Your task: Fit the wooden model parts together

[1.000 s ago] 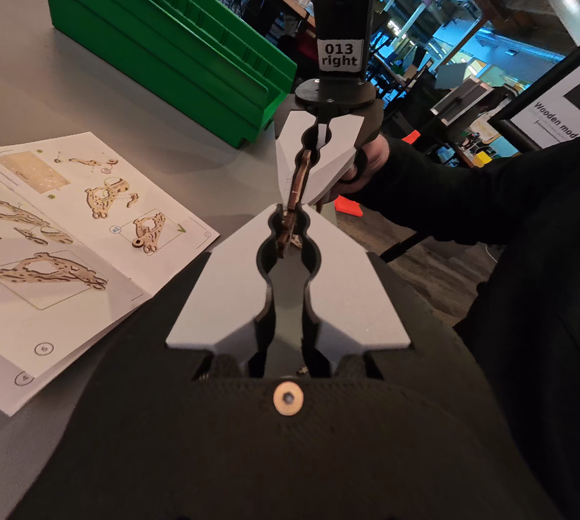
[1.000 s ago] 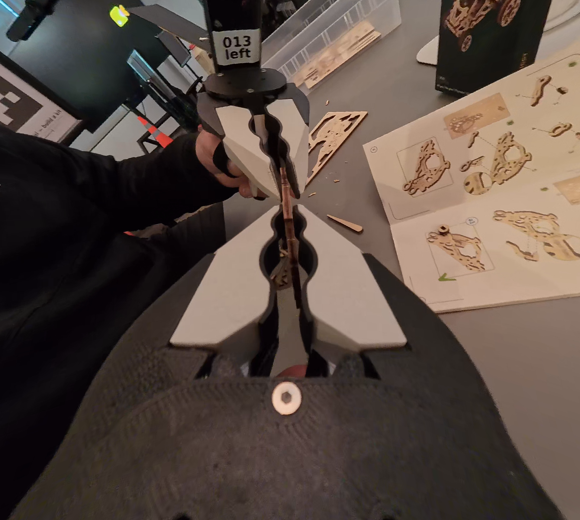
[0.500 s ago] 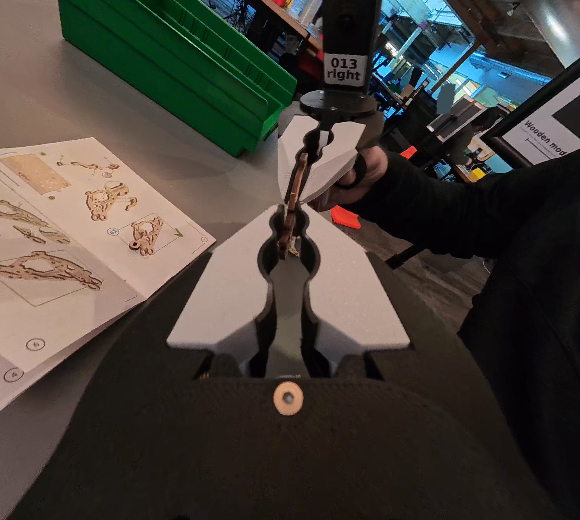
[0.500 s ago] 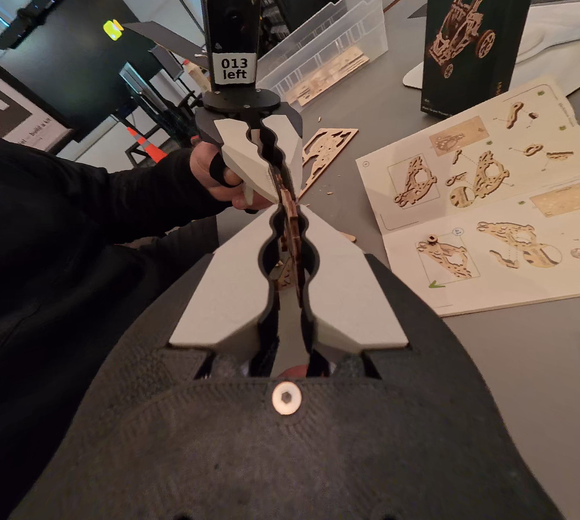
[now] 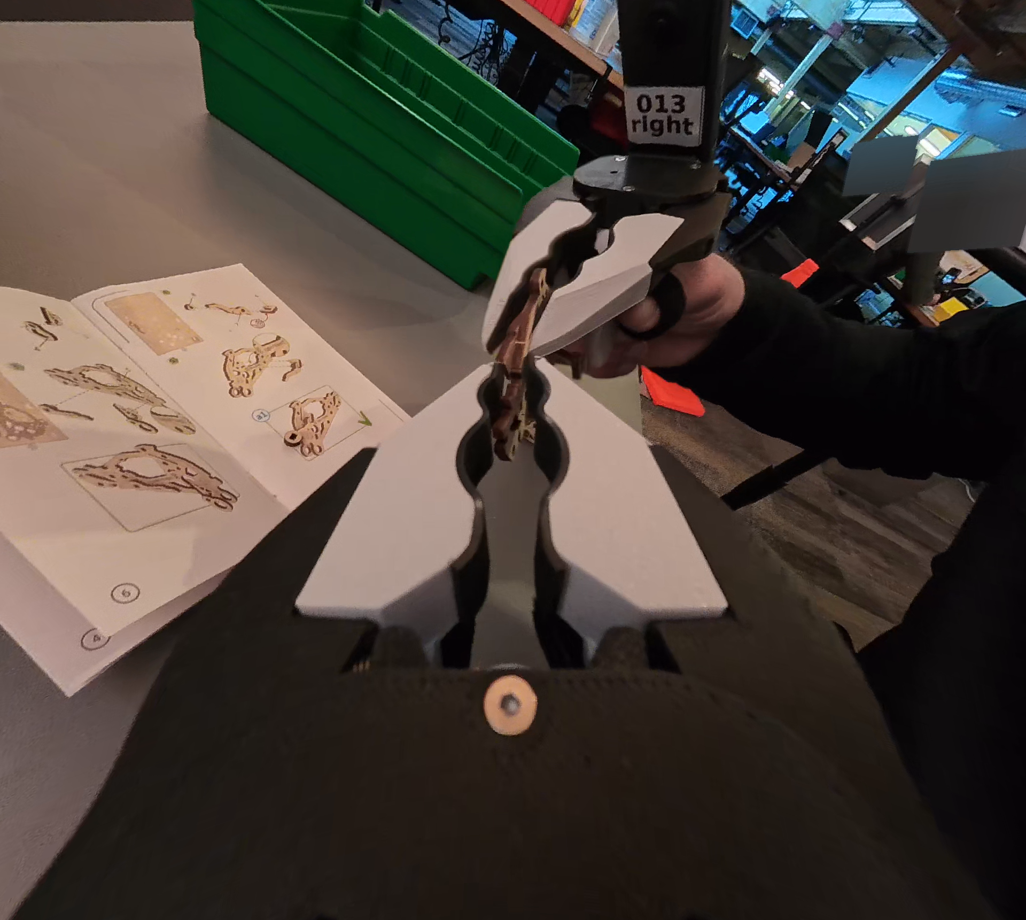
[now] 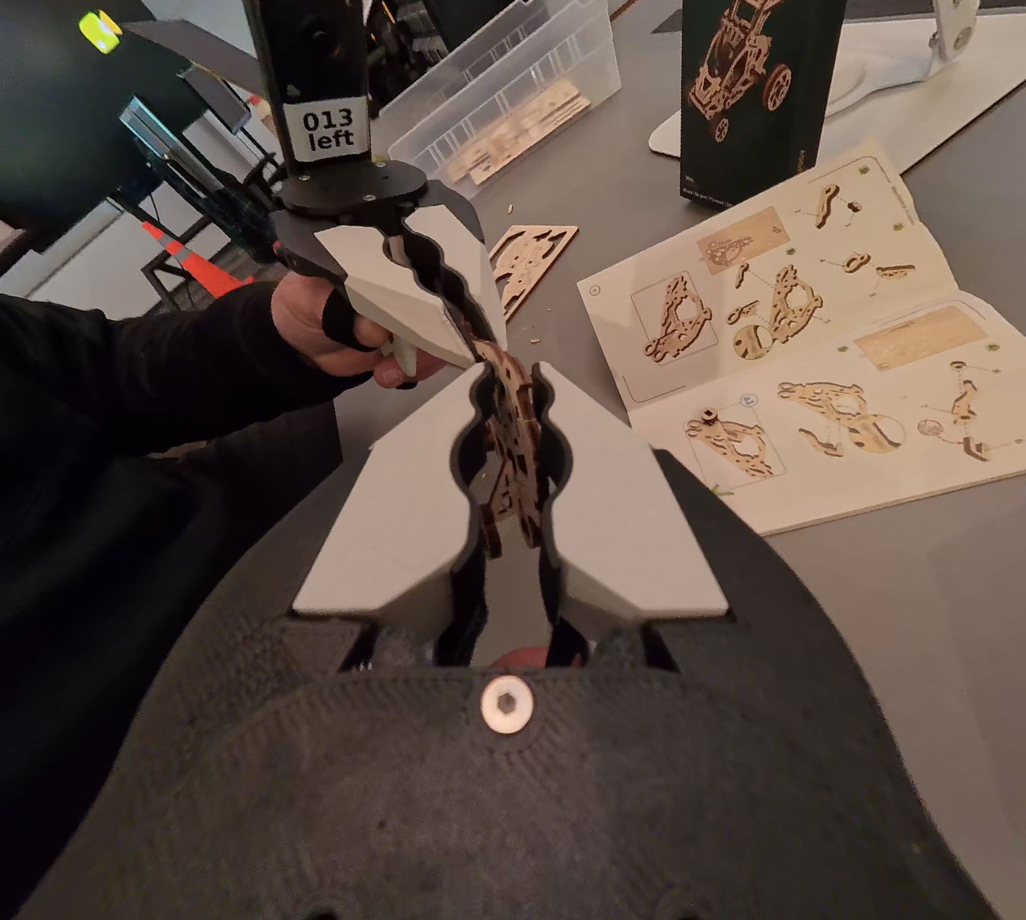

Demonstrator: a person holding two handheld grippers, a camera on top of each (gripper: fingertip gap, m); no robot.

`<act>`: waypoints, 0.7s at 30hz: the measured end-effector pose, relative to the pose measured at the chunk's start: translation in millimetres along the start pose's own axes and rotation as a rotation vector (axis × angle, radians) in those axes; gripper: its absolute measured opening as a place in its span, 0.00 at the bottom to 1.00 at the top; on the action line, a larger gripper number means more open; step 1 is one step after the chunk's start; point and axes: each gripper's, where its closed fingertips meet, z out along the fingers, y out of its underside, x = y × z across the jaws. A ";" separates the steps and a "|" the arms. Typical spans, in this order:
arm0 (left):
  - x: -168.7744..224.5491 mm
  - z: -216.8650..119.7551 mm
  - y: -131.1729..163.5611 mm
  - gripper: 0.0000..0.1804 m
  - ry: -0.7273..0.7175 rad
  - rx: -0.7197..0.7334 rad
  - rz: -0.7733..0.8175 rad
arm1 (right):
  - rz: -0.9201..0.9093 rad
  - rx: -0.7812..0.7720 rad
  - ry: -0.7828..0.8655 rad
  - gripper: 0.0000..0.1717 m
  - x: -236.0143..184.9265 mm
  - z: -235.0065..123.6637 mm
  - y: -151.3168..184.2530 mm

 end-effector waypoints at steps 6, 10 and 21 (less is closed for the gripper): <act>3.6 -7.4 -8.8 0.03 0.047 0.043 -0.001 | -0.041 -0.024 -0.061 0.15 -12.9 -8.5 -1.8; 7.2 -11.1 -11.6 0.02 0.089 0.045 -0.025 | -0.074 -0.023 -0.031 0.06 -10.6 -14.4 -6.0; 6.6 -9.4 -9.3 0.02 -0.026 0.020 0.076 | -0.092 -0.044 0.109 0.07 0.2 -10.2 -4.7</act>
